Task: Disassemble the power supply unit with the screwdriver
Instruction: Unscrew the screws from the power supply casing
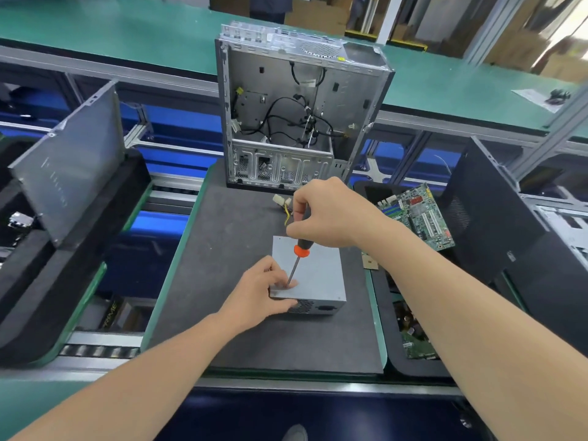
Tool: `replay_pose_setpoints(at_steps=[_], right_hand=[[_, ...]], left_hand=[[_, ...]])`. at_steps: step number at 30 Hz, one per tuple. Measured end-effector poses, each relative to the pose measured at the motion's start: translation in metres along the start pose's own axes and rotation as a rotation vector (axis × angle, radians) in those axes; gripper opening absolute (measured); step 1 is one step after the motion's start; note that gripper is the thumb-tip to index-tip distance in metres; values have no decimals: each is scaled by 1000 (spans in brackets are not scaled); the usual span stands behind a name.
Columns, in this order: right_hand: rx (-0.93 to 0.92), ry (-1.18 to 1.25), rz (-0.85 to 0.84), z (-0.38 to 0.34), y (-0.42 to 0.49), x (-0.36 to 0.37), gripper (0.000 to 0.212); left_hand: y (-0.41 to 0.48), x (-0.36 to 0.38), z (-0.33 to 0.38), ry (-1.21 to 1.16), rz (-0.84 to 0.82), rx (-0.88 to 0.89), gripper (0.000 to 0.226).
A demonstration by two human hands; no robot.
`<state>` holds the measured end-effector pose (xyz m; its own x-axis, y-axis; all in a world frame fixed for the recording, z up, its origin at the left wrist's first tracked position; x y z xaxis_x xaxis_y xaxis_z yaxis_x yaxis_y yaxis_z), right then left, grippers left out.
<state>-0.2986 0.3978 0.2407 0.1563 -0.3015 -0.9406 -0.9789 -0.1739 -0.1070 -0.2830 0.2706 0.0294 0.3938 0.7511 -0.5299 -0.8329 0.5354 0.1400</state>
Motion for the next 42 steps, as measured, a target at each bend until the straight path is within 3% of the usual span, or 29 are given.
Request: replay_pose_setpoints(at_steps=[4, 17, 25, 33, 42], right_hand=[[17, -3, 43, 13, 1, -11, 16], [11, 11, 154, 32, 21, -22, 17], [-10, 41, 108, 15, 32, -12, 17], [-1, 24, 46, 15, 37, -2, 19], [6, 19, 51, 18, 38, 2, 19]], left_hand=[[30, -10, 2, 92, -18, -12, 28], [50, -28, -1, 36, -5, -58, 28], [49, -37, -9, 15, 30, -95, 36], [41, -19, -8, -39, 149, -60, 28], [46, -23, -8, -7, 112, -50, 19]])
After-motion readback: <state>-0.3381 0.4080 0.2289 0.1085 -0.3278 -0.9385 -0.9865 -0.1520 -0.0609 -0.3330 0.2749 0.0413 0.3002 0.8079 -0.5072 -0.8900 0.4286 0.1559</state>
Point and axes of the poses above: each hand's wrist, its own y-axis towards the middle knuckle, its own x-axis out of the palm, z = x × y, the point moved 5 cm from there along y, towards the middle knuckle, and after that the axes turned 1 degree about x, right-handed, at the moved point
